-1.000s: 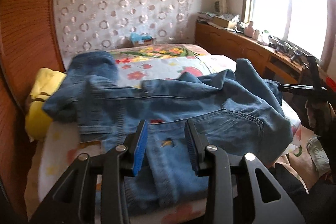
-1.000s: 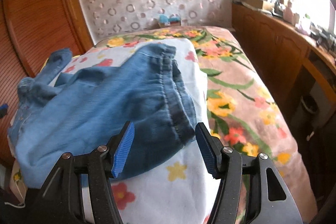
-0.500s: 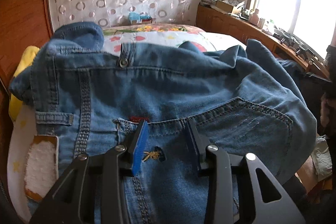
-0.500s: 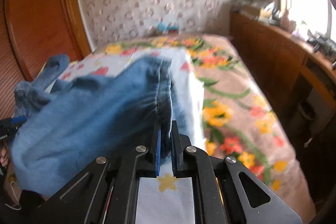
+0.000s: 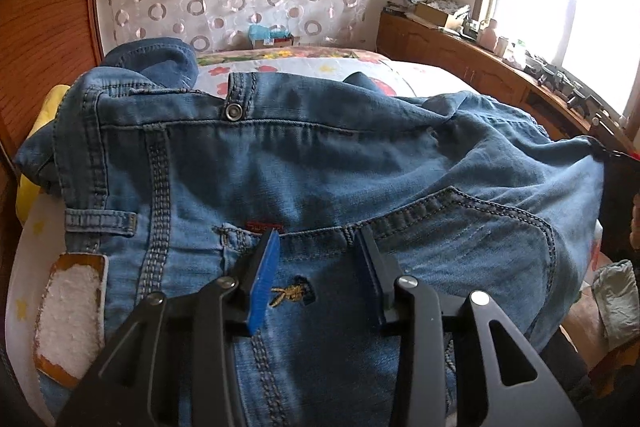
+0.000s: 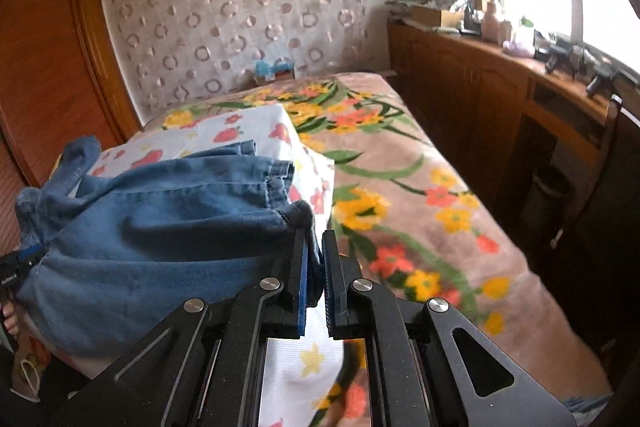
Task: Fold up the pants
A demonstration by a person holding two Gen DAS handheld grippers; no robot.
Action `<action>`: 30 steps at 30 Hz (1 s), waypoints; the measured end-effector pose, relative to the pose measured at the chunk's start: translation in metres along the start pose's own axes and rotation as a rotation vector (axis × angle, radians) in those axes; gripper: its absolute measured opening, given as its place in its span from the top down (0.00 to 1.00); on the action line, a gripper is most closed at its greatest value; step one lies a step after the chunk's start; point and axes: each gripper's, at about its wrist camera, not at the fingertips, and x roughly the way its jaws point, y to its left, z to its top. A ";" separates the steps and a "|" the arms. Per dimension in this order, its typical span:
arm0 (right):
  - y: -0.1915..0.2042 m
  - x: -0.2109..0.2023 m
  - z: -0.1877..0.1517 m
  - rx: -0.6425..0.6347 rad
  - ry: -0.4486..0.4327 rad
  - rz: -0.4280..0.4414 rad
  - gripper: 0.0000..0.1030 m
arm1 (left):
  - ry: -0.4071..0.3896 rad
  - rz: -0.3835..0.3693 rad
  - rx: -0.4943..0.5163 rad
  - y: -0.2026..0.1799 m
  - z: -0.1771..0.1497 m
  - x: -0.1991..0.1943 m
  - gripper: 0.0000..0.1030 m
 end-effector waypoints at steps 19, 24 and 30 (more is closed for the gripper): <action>0.131 -0.069 0.090 -0.214 -0.205 0.265 0.97 | -0.134 0.011 -0.026 0.019 0.027 -0.085 0.63; 0.219 -0.084 0.105 -0.344 -0.233 0.426 0.97 | -0.166 0.035 -0.027 0.027 0.029 -0.107 0.63; 0.300 -0.090 0.101 -0.444 -0.218 0.594 0.97 | -0.186 0.061 -0.037 0.036 0.029 -0.124 0.63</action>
